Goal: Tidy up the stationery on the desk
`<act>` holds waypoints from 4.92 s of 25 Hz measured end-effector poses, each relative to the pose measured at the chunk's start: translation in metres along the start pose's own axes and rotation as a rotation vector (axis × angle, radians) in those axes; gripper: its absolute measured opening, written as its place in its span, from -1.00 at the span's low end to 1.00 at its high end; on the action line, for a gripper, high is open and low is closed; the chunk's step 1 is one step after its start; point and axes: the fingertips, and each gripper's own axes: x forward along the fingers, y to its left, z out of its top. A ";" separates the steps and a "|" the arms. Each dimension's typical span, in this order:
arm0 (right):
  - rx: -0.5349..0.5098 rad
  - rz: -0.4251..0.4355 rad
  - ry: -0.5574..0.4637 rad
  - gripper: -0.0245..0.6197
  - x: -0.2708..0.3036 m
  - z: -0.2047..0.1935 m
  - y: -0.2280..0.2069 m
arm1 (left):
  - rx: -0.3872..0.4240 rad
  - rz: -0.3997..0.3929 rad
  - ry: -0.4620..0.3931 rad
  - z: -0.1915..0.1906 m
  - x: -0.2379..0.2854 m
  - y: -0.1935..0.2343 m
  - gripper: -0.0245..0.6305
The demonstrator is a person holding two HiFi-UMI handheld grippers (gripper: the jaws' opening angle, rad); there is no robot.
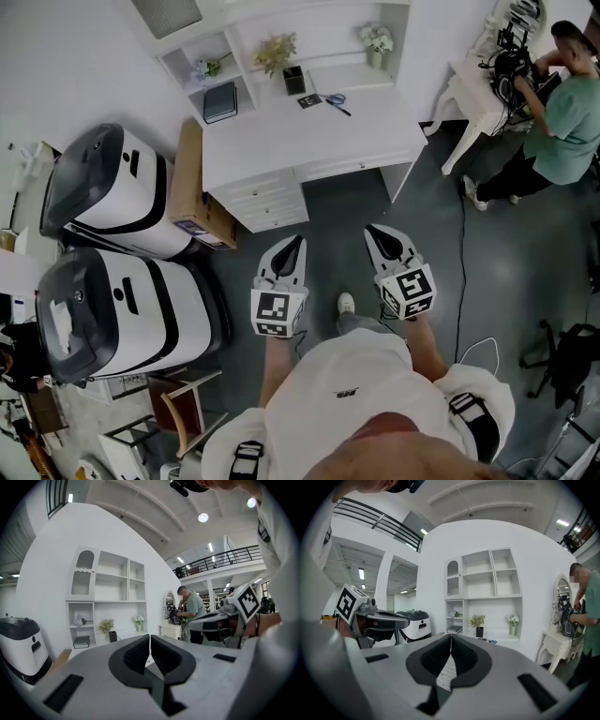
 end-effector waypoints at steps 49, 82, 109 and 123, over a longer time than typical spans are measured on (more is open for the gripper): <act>0.029 0.007 0.046 -0.94 0.261 0.025 -0.163 | -0.039 -0.003 0.027 0.024 0.268 0.169 -0.93; 0.062 -0.208 0.137 -0.94 0.432 0.039 -0.247 | -0.050 -0.248 0.051 0.028 0.444 0.296 -0.93; 0.091 -0.129 0.231 -0.93 0.492 -0.010 -0.300 | -0.076 -0.234 0.136 -0.025 0.528 0.303 -0.93; 0.107 -0.047 0.295 -0.94 0.546 -0.055 -0.334 | -0.083 -0.198 0.200 -0.068 0.580 0.313 -0.93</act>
